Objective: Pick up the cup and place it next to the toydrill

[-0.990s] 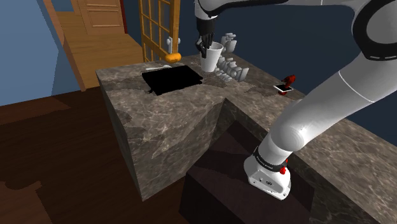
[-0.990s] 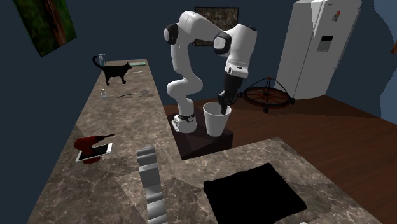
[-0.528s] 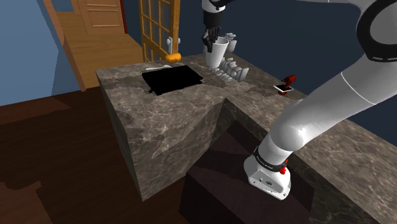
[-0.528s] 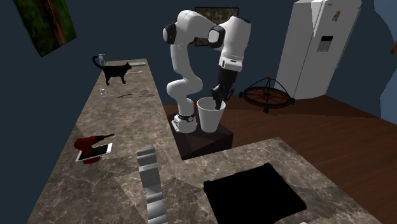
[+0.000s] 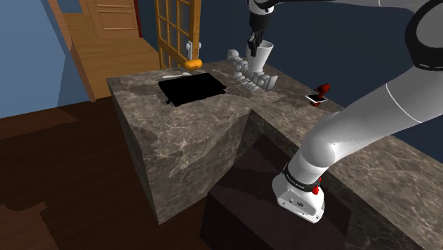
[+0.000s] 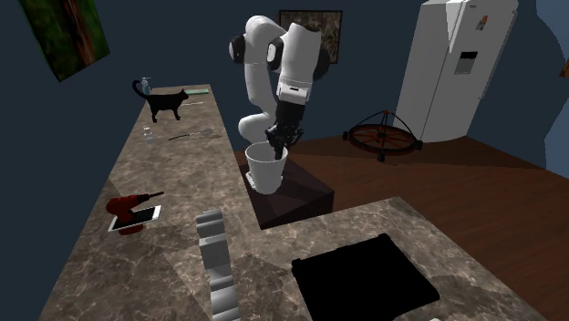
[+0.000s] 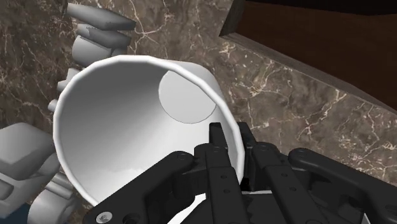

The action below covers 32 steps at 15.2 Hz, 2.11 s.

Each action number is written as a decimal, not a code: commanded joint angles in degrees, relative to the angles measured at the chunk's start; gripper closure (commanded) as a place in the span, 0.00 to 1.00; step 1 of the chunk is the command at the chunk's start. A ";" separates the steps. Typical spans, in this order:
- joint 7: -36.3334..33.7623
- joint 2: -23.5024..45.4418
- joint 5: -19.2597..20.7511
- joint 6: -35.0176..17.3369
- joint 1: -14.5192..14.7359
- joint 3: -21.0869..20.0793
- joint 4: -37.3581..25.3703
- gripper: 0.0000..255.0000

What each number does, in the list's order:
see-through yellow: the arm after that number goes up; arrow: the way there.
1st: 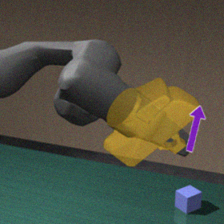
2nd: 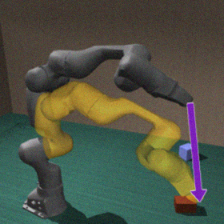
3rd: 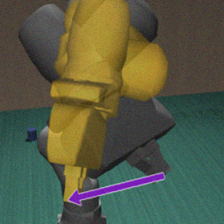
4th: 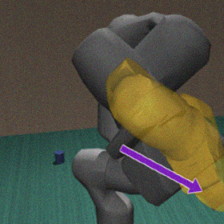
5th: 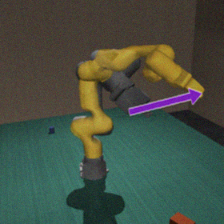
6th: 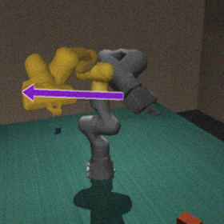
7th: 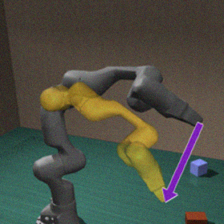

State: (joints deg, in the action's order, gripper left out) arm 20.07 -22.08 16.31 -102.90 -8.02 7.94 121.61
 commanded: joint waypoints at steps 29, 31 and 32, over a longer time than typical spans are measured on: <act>48.04 22.60 -9.98 -9.37 -13.19 32.88 -21.53 1.00; 48.71 23.30 -10.57 -10.11 -13.63 33.05 -21.39 1.00; 48.62 23.28 -10.53 -10.88 -13.64 33.04 -20.61 1.00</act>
State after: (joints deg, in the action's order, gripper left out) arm 68.35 0.94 6.02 -113.13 -21.50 40.84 100.65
